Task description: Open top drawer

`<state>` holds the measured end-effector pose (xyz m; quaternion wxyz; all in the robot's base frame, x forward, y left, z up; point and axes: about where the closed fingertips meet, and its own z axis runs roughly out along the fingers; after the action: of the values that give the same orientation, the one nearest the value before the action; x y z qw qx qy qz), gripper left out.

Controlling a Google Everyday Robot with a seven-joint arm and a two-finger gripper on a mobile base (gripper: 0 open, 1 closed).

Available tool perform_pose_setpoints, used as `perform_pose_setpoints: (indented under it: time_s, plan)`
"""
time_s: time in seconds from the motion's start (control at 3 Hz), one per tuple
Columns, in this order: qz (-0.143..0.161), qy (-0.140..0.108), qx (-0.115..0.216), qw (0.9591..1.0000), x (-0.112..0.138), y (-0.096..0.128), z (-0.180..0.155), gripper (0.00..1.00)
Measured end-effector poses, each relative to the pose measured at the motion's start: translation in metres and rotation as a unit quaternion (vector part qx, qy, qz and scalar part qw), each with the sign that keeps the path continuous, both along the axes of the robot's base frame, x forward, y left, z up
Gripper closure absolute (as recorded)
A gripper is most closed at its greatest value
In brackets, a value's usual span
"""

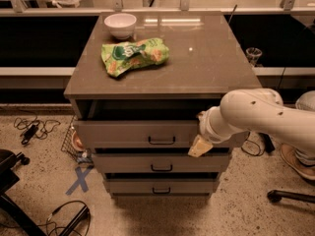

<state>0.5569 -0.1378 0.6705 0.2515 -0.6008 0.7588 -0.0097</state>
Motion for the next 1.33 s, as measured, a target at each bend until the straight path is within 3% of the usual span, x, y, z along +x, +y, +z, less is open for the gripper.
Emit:
perform_pose_setpoints:
  time_s: [0.67, 1.0, 1.33]
  plan:
    - [-0.001, 0.03, 0.011, 0.9995, 0.0039, 0.0061, -0.0269, 0.72]
    - [-0.002, 0.03, 0.011, 0.9995, 0.0038, 0.0061, -0.0224, 0.95]
    - [-0.002, 0.031, 0.011, 0.9995, 0.0036, 0.0061, -0.0177, 1.0]
